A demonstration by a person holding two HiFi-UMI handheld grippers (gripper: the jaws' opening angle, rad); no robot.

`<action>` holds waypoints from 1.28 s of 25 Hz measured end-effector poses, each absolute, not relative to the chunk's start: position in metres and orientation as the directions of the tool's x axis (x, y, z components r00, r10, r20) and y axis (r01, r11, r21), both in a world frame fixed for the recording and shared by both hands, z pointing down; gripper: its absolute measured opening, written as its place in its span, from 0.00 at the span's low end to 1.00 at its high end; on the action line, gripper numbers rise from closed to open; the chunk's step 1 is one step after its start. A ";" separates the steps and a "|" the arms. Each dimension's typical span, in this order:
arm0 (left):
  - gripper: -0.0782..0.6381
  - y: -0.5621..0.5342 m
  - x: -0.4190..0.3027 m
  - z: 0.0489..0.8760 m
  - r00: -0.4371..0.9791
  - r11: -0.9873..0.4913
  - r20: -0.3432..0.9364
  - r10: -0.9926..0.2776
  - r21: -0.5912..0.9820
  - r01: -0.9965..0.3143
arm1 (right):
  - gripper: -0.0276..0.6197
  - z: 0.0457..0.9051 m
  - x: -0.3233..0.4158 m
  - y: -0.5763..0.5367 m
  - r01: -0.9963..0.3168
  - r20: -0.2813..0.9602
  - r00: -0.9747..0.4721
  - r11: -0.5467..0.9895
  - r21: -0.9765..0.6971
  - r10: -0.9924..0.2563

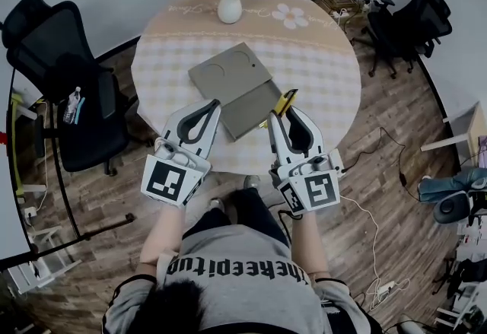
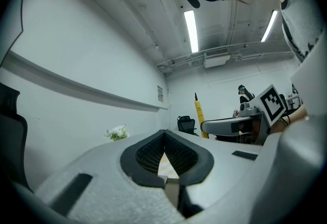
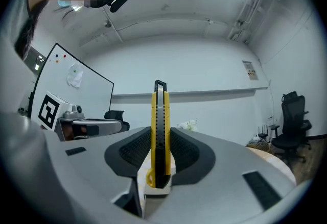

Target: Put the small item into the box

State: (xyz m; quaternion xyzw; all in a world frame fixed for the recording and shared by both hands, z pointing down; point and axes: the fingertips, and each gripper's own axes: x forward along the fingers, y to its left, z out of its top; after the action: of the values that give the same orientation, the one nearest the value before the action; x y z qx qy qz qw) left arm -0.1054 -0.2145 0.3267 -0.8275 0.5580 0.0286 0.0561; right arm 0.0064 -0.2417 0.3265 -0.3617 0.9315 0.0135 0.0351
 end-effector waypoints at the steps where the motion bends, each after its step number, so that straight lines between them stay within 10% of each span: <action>1: 0.13 -0.218 -0.105 0.326 0.368 -0.362 -0.115 -0.923 -0.068 -0.930 | 0.23 0.327 0.006 -0.247 -0.667 -0.072 -0.744 0.745 0.001 -0.665; 32: 0.13 -0.285 -0.133 0.371 0.008 -0.008 0.004 -1.000 0.057 -0.998 | 0.23 0.462 -0.041 -0.354 -0.243 0.331 -0.902 0.960 0.142 -0.277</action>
State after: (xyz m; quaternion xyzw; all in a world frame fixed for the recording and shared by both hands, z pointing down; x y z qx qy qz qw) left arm -0.1333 -0.2848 0.3707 -0.7096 0.7041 0.0188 -0.0215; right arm -0.0408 -0.3541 0.4623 -0.1334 0.9740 0.0487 -0.1767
